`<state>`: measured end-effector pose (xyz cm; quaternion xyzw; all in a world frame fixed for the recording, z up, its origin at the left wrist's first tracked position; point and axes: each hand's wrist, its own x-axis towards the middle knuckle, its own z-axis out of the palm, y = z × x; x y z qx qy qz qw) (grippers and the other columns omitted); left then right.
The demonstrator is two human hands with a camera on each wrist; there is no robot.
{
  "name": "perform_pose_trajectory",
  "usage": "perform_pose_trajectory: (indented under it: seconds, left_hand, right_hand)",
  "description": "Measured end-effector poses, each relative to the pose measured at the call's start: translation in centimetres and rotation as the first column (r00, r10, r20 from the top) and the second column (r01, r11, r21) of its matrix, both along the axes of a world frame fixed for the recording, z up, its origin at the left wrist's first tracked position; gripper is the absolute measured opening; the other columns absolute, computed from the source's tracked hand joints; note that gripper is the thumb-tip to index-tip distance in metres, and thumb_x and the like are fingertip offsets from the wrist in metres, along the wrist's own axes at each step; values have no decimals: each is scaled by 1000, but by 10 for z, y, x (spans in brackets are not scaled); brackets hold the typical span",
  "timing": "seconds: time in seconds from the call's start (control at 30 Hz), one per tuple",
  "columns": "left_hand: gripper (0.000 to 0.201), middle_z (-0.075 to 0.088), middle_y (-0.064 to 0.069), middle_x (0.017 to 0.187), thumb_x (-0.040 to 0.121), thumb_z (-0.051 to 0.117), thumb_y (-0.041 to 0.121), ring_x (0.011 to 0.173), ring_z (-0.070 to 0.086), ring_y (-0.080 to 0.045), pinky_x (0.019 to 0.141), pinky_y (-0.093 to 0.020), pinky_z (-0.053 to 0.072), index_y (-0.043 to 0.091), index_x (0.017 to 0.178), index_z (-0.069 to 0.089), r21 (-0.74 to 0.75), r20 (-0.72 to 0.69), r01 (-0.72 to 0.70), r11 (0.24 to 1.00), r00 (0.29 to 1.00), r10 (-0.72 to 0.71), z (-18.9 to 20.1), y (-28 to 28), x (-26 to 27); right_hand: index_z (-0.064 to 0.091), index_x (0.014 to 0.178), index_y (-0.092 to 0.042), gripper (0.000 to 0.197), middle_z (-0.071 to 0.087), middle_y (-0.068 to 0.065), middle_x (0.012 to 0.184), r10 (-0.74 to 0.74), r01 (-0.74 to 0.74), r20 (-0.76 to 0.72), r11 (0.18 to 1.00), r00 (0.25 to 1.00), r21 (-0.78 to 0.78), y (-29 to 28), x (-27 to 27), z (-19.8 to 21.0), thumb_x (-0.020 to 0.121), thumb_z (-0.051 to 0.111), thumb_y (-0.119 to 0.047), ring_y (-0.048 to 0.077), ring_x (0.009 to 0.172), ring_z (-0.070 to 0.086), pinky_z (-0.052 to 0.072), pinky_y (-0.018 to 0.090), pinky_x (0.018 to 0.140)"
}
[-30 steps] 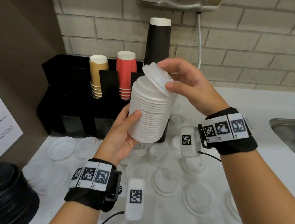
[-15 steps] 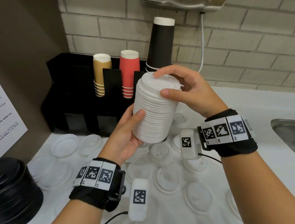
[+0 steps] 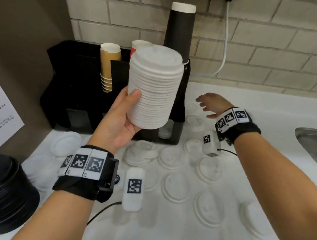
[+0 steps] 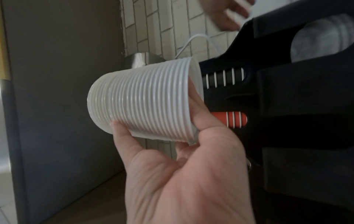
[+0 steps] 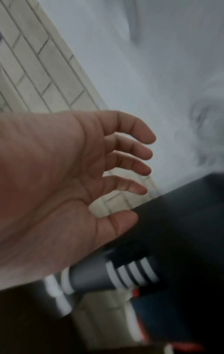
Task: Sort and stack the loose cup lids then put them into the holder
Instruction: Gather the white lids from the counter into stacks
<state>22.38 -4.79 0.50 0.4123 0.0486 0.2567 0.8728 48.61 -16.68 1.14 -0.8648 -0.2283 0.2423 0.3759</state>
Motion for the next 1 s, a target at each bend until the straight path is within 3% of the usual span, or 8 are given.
perform_pose_trajectory:
  seconds: [0.1,0.17,0.27,0.53,0.63,0.77,0.9,1.0]
  left_hand:
    - [88,70,1,120,51,94,43,114,66,-18,80,-30,58,20,127,56,17,13,-19,1000,1000,19,2,9,-1]
    - [90,70,2,122,51,94,45,115,65,-17,80,-29,58,21,128,55,36,2,-32,999,999,32,2,14,-1]
    - [85,70,2,121,54,92,45,115,65,-17,81,-30,58,22,127,56,56,7,-47,997,999,46,5,20,0]
    - [78,70,3,120,59,89,45,114,65,-17,81,-30,58,22,126,57,46,4,-59,997,998,59,1,27,5]
    - [81,70,2,121,58,90,45,115,65,-17,81,-30,58,22,128,56,36,-3,-59,998,998,59,-2,26,6]
    - [86,69,1,124,57,91,44,117,64,-18,81,-30,58,21,131,54,25,-3,-57,998,998,57,-3,25,3]
    - [86,70,2,122,55,92,43,116,65,-17,81,-30,58,21,129,55,20,10,-28,999,1000,28,-2,19,1]
    - [89,71,1,120,54,93,42,114,66,-18,81,-30,58,19,130,53,9,20,10,1000,1000,-10,-2,10,3]
  right_hand:
    - [52,131,-16,39,49,11,135,219,-106,219,895,951,-434,24,24,-33,95,52,-30,30,123,47,37,33,100]
    - [41,140,-32,52,39,12,143,248,-38,287,814,925,-580,36,35,-49,91,54,-44,37,129,41,36,39,103]
    - [31,146,-37,64,25,13,148,321,-36,290,724,902,-689,52,51,-69,89,54,-52,41,132,35,37,43,104]
    - [57,110,-16,68,42,14,133,404,-8,330,643,853,-766,61,72,-85,78,49,-74,38,123,39,37,49,98]
    - [55,89,-8,58,60,16,120,438,-92,298,676,848,-731,60,71,-86,80,59,-66,31,99,56,45,37,83]
    - [43,125,-7,65,55,16,122,246,-45,313,845,917,-533,53,64,-77,82,68,-48,34,109,55,44,37,82]
    - [37,127,-16,56,54,12,109,5,44,247,980,969,-195,31,58,-46,88,58,-51,28,92,52,44,37,81]
    - [38,125,-22,51,56,8,105,-149,145,47,986,988,77,10,39,-25,87,52,-53,25,93,54,47,40,87]
